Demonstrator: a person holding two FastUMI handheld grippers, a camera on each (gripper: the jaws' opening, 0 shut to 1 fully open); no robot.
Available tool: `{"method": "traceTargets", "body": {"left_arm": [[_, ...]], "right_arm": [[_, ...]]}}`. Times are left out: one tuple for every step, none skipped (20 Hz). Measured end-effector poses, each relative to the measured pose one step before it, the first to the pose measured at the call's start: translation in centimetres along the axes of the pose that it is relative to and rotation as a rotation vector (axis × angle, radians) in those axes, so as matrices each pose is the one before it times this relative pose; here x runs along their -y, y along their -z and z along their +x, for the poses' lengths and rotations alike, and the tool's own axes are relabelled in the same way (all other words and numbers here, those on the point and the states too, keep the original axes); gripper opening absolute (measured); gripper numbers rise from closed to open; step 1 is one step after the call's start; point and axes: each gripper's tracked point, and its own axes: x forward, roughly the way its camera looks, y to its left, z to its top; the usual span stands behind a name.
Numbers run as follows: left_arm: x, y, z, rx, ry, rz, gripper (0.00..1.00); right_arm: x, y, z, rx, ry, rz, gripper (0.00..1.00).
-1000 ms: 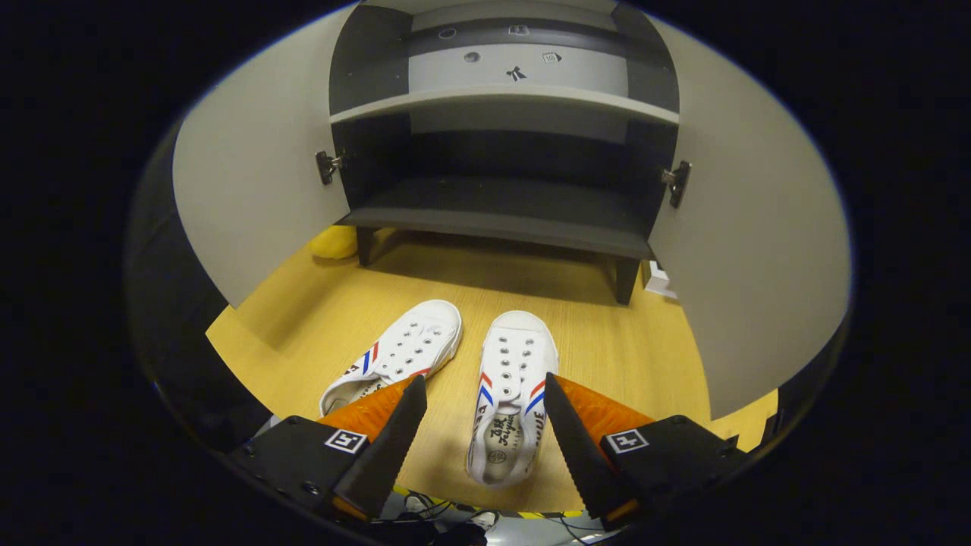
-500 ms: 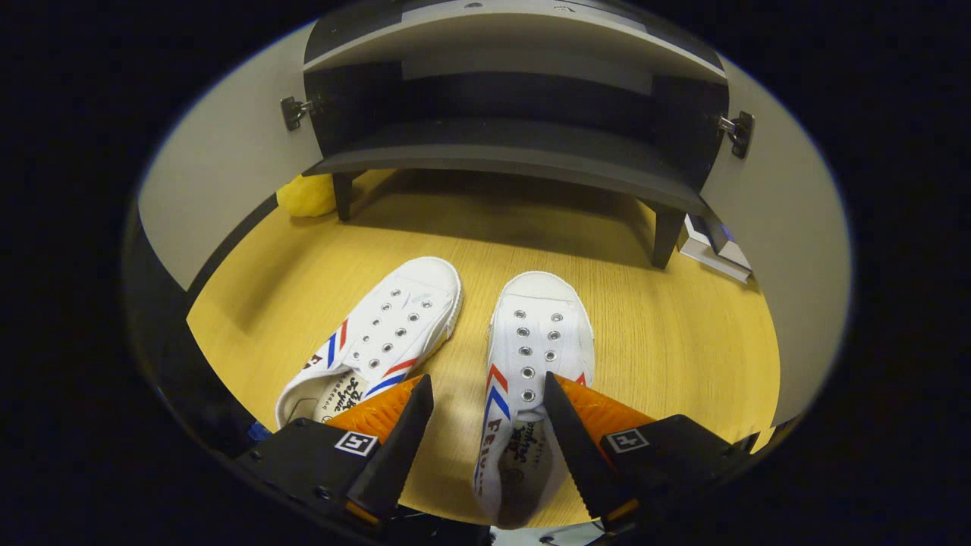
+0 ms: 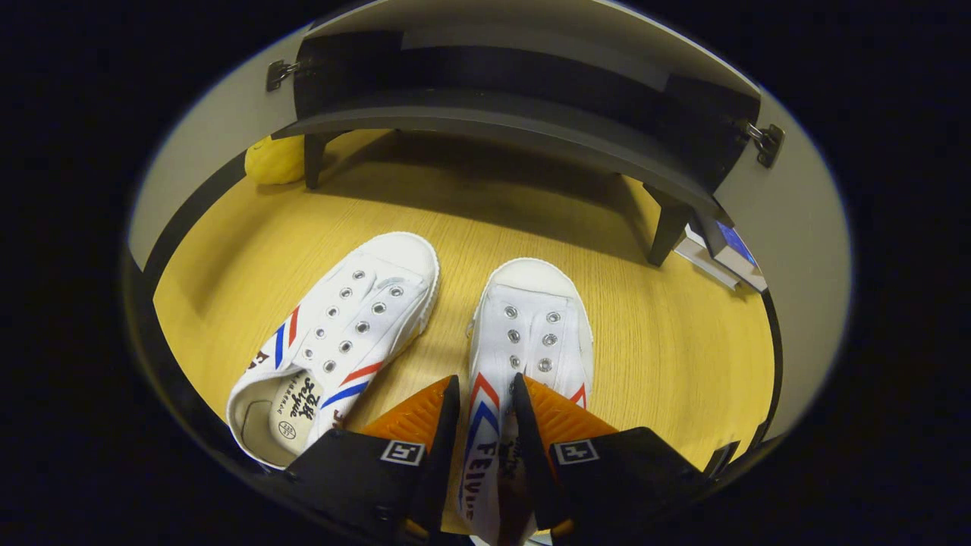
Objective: Grab one shoe with the right hand and put it into the shoe cabinet, grab the other shoe with the left hand and put it into the shoe cabinet; then close the right door with the right hand and the left door with the left hand.
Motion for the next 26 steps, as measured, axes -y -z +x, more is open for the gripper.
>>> {"method": "traceTargets", "body": {"left_arm": [[0.050, 0.114, -0.079, -0.00207, 0.00041, 0.00021, 0.94], [0.193, 0.017, 0.004, -0.00046, 0.00340, -0.00119, 0.94], [0.223, 0.044, -0.035, 0.00126, 0.00497, -0.00141, 0.93], [0.227, -0.032, -0.053, 0.00092, 0.00455, 0.00002, 0.94], [0.184, -0.083, -0.051, 0.00175, 0.00355, 0.00025, 0.94], [0.218, -0.081, -0.002, 0.00140, 0.00581, -0.00127, 0.94], [0.257, -0.026, -0.054, 0.00213, 0.00689, -0.00125, 0.94], [0.204, -0.082, 0.058, 0.00253, 0.00571, -0.00082, 0.94], [0.119, -0.063, -0.053, 0.00172, 0.00504, -0.00100, 0.94], [0.217, -0.067, -0.023, 0.00188, 0.00552, -0.00229, 0.94], [0.301, 0.022, 0.005, 0.00099, 0.00678, -0.00304, 0.94], [0.250, -0.115, -0.066, 0.00327, 0.00681, -0.00169, 0.94], [0.264, -0.216, -0.144, 0.00590, 0.00611, -0.00035, 0.94], [0.240, -0.122, -0.049, 0.00521, 0.00617, 0.00003, 0.94], [0.214, -0.073, -0.036, 0.00540, 0.00568, -0.00012, 0.93], [0.240, -0.078, 0.000, 0.00287, 0.00420, -0.00115, 0.94], [0.144, 0.017, -0.060, 0.00091, 0.00544, -0.00356, 0.93], [0.196, 0.002, -0.103, -0.00028, 0.00537, -0.00524, 0.94], [0.095, 0.155, -0.066, -0.00013, 0.00430, -0.00486, 0.94], [0.123, -0.014, -0.130, 0.00025, 0.00358, -0.00401, 0.94], [0.076, 0.105, -0.004, 0.00119, 0.00257, -0.00362, 0.94], [-0.016, 0.033, 0.020, 0.00012, 0.00140, -0.00459, 0.94], [0.089, 0.058, -0.031, 0.00140, 0.00226, -0.00548, 0.94], [-0.028, -0.048, -0.004, 0.00258, 0.00015, -0.00416, 0.94], [-0.149, -0.093, -0.113, 0.00268, -0.00228, -0.00309, 0.94], [-0.068, -0.135, -0.116, 0.00209, -0.00320, -0.00246, 0.94]], "right_arm": [[0.065, 0.139, 1.665, -0.00597, -0.00758, -0.03392, 0.29], [-0.050, -0.357, 0.458, 0.02018, -0.01220, 0.00097, 0.29], [-0.247, 0.187, -0.366, -0.00182, -0.01425, 0.00658, 0.11], [-0.093, -0.212, -0.780, 0.02017, -0.01459, 0.02711, 0.11], [0.006, 0.192, 0.578, 0.01299, -0.00596, 0.01835, 0.03], [0.211, -0.129, 0.039, 0.01168, -0.00328, 0.00836, 0.02], [0.274, -0.426, -0.428, 0.01999, -0.00559, 0.01589, 0.02], [0.026, -0.443, -0.485, 0.01881, -0.01053, 0.02222, 0.02], [0.078, -0.556, -0.618, 0.02294, -0.01028, 0.02934, 0.01], [0.004, -0.502, -0.501, 0.00835, -0.01178, 0.01879, 0.01], [0.145, -0.650, -0.757, 0.01785, -0.00320, 0.01408, 0.01], [0.111, -0.883, -0.874, 0.02457, -0.00551, 0.01200, 0.02], [-0.018, -0.842, -0.715, 0.02050, -0.00700, 0.00562, 0.01], [0.033, -1.156, -0.865, 0.02605, -0.00408, 0.00679, 0.02], [0.060, -1.102, -0.926, 0.02249, -0.00392, -0.00052, 0.02], [-0.115, -1.243, -0.802, 0.02407, -0.00755, -0.00045, 0.02], [-0.133, -1.432, -0.990, 0.03240, -0.00674, 0.00235, 0.01], [-0.135, -1.470, -0.923, 0.02695, -0.00559, -0.00163, 0.02], [-0.043, -1.476, -0.849, 0.02956, -0.00332, -0.00305, 0.01], [-0.096, -1.697, -0.844, 0.03284, -0.00187, -0.00256, 0.01], [-0.193, -1.400, -0.715, 0.02741, -0.00381, -0.00720, 0.01], [-0.198, -1.550, -0.526, 0.03002, -0.00562, -0.00676, 0.05], [-0.048, -1.781, -0.634, 0.02746, -0.00297, -0.00738, 0.01], [-0.002, -1.760, -0.417, 0.02327, -0.00242, -0.00768, 0.05], [0.018, -1.696, -0.299, 0.02802, -0.00241, -0.00416, 0.01], [0.034, -1.658, -0.198, 0.02547, -0.00026, -0.00318, 0.01]]}}
